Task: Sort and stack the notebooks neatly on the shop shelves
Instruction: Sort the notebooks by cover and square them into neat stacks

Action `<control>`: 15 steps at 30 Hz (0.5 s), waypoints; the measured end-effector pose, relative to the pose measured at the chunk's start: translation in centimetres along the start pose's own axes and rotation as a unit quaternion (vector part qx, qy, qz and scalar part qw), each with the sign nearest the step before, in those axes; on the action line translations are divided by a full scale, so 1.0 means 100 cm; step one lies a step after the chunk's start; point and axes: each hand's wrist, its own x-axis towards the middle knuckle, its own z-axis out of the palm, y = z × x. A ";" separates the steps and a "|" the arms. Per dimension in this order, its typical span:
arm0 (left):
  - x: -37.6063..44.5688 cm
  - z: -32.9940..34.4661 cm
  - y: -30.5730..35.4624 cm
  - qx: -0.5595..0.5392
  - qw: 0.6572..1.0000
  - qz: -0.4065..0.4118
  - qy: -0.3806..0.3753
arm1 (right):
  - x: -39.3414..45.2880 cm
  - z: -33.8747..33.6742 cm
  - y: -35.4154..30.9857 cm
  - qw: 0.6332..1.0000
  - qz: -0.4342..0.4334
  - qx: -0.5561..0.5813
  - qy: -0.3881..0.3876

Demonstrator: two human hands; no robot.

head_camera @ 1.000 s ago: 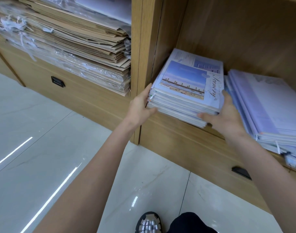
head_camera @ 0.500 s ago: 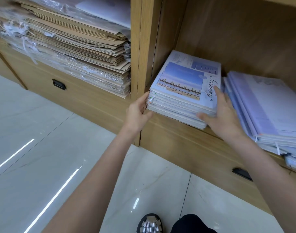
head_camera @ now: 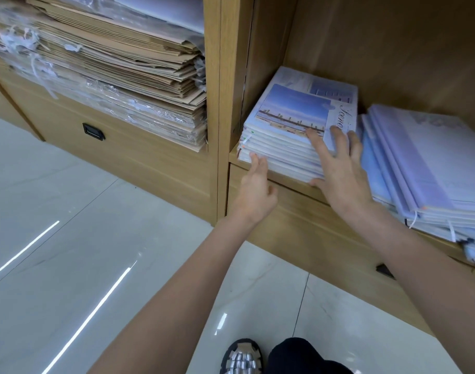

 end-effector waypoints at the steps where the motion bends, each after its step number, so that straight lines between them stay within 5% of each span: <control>1: 0.004 -0.002 0.002 0.007 1.000 0.000 -0.003 | 0.004 0.000 0.001 1.000 0.000 -0.001 0.004; 11: 0.034 0.001 -0.003 0.035 0.999 0.005 -0.029 | 0.017 0.011 -0.007 0.999 -0.010 -0.021 0.046; 15: 0.031 0.013 -0.005 -0.011 0.999 -0.010 -0.047 | 0.021 0.011 -0.004 0.993 0.051 0.097 0.042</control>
